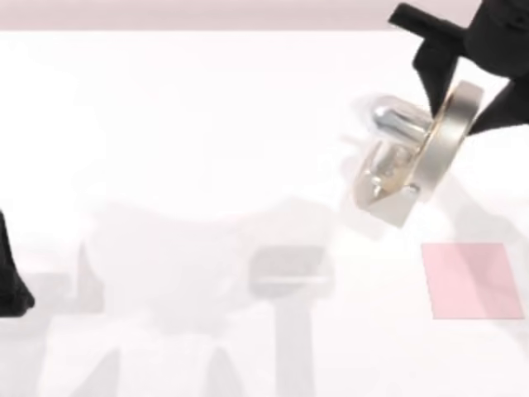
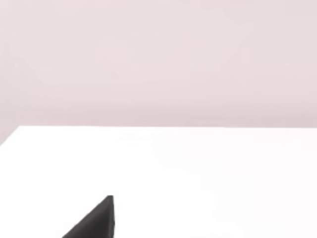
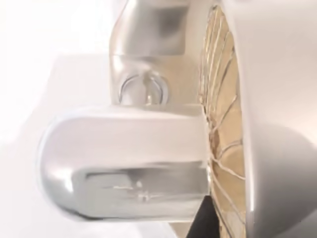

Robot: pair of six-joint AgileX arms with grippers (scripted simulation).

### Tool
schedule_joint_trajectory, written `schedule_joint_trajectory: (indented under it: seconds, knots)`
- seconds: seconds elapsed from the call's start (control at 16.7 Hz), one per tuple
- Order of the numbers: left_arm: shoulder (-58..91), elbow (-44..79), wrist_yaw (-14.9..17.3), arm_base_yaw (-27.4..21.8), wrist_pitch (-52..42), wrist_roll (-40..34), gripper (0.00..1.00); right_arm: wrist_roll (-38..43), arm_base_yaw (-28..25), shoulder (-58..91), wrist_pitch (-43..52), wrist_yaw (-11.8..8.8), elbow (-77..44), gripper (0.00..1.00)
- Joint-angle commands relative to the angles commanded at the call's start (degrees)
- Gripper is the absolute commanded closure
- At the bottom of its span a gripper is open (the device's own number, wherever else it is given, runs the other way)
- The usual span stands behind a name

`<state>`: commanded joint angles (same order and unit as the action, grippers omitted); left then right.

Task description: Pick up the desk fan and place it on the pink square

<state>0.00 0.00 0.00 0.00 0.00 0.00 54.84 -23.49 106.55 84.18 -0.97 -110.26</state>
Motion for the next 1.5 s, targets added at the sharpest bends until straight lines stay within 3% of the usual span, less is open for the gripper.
schedule_joint_trajectory:
  seconds: [0.3,0.6,0.78,1.14,1.5]
  knots:
    - [0.00,0.00,0.00,0.00,0.00,0.00,0.00,30.48,2.44,-7.62,-3.39,0.15,13.61,1.00]
    - [0.00,0.00,0.00,0.00,0.00,0.00,0.00,49.78,4.36,-12.23,-5.13,0.53,25.04,1.00]
    - [0.00,0.00,0.00,0.00,0.00,0.00,0.00,54.15,4.85,-13.19,-5.37,0.67,28.20,1.00]
    - [0.00,0.00,0.00,0.00,0.00,0.00,0.00,54.42,4.59,-12.98,-5.56,0.65,28.47,1.00]
    - [0.00,0.00,0.00,0.00,0.00,0.00,0.00,54.38,4.96,-12.37,-12.70,0.67,34.78,1.00]
